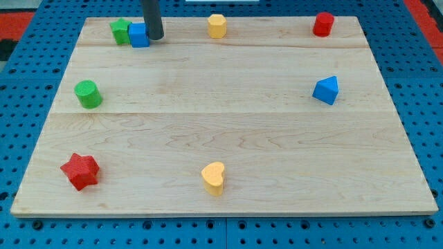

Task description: Move the blue triangle towards the yellow hexagon

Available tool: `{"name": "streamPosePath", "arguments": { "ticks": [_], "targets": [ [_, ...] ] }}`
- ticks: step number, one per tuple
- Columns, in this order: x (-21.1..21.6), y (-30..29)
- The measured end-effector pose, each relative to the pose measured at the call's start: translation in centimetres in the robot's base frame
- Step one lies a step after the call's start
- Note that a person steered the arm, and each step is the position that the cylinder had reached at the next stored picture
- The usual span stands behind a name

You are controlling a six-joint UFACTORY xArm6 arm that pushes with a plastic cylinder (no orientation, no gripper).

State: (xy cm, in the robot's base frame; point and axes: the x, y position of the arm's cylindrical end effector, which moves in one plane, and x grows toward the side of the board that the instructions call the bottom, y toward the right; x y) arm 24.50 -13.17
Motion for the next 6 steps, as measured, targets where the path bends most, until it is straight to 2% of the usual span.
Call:
{"name": "streamPosePath", "arguments": {
  "ticks": [2,3,6],
  "targets": [
    [4.1,1.2],
    [3.8,2.1],
    [6.6,1.9]
  ]
}}
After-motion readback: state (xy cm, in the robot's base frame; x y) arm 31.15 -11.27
